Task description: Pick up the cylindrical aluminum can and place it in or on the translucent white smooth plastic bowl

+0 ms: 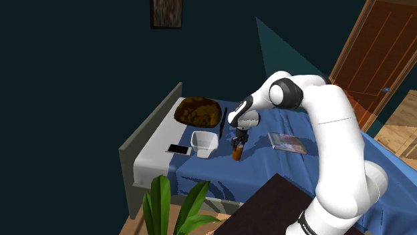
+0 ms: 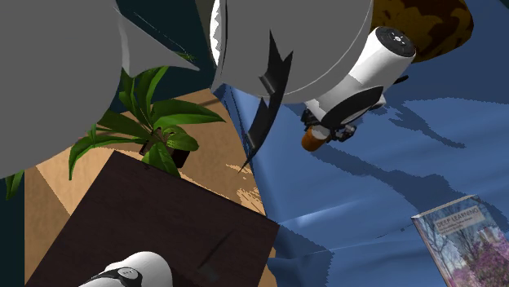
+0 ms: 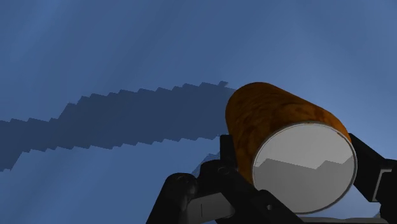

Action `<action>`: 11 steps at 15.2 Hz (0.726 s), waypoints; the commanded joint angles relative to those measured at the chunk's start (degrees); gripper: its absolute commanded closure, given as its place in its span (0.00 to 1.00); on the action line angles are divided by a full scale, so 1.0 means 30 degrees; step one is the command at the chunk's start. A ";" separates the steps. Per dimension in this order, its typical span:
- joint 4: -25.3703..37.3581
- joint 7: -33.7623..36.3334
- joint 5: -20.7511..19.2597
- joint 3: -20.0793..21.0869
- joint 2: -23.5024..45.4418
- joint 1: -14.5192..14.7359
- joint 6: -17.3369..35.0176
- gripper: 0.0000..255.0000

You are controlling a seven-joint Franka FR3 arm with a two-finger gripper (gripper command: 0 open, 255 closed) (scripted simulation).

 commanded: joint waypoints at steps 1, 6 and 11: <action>-0.0029 0.0049 -0.0101 -0.0103 -0.0342 0.0057 -0.0306 1.00; -0.0314 0.0215 -0.0396 -0.0384 -0.1407 0.0269 -0.1080 1.00; -0.0494 0.0395 -0.0713 -0.0652 -0.2426 0.0469 -0.1906 1.00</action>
